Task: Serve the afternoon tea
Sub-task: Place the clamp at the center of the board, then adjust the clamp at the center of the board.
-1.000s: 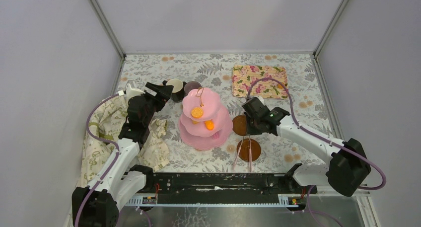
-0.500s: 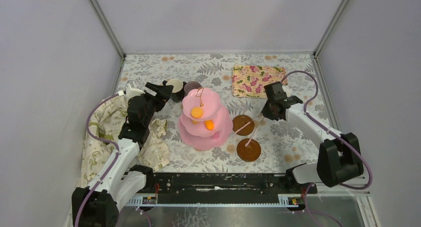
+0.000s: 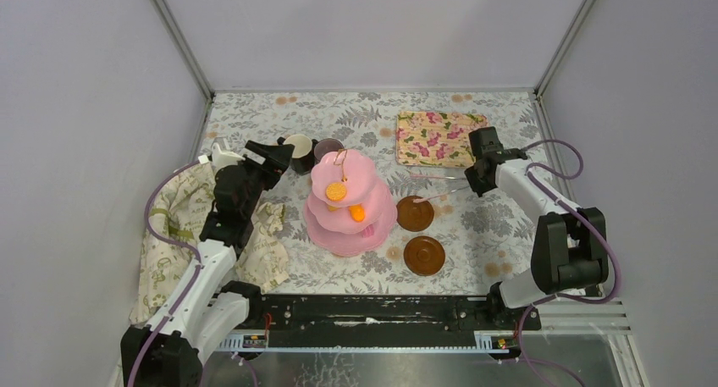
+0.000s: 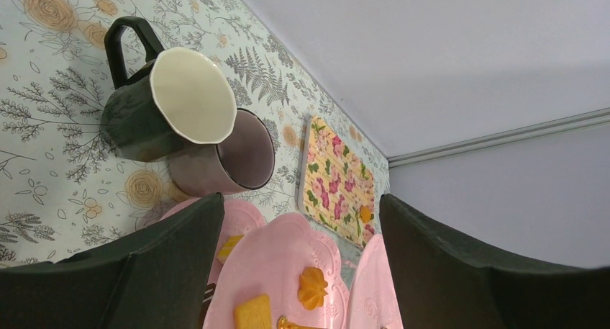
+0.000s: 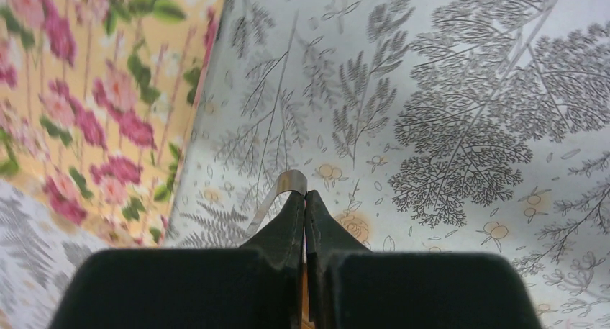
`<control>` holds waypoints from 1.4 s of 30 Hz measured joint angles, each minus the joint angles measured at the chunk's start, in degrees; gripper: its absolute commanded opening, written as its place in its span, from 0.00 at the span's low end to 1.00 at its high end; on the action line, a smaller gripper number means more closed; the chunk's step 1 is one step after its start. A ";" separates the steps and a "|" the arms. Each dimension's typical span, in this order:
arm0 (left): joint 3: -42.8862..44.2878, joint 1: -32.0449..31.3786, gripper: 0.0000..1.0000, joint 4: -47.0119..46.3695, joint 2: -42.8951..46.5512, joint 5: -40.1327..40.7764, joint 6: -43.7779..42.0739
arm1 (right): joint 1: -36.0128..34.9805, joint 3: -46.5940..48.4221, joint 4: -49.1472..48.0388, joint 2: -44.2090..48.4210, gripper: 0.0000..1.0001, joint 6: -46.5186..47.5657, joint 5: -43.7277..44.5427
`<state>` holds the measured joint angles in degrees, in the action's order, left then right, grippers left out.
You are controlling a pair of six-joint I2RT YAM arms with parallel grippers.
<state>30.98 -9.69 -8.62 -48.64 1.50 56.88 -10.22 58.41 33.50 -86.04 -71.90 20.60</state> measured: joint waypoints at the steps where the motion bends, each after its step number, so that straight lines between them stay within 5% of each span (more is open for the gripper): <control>1: 0.00 0.00 0.86 0.11 0.11 0.00 0.00 | 0.57 -0.04 0.57 0.00 0.00 -1.90 0.24; 10: 0.00 0.00 0.86 1.20 1.07 0.00 -0.02 | 1.99 -5.51 3.13 0.11 0.01 -16.83 0.74; 12: 0.00 0.00 0.86 1.57 1.16 0.00 -0.02 | 1.99 -6.78 3.23 0.15 0.11 -18.86 0.68; 16: 0.00 0.00 0.86 2.25 1.16 0.00 -0.02 | 1.99 -9.55 2.25 0.92 0.47 -22.05 0.26; 21: 0.00 0.00 0.86 2.29 1.14 0.00 -0.02 | 1.99 -13.40 -1.60 4.28 0.62 -20.68 0.17; 28: 0.00 0.00 0.86 2.23 1.07 -0.02 0.00 | 1.95 -11.93 -5.79 6.62 0.68 -5.79 1.20; 42: 0.00 0.00 0.86 2.21 0.55 -0.11 0.00 | 1.18 -4.37 -12.79 6.56 0.70 43.01 -1.97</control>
<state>30.98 -9.69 -6.42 -48.10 1.39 56.88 -9.04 54.04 20.71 -79.48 -28.88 18.63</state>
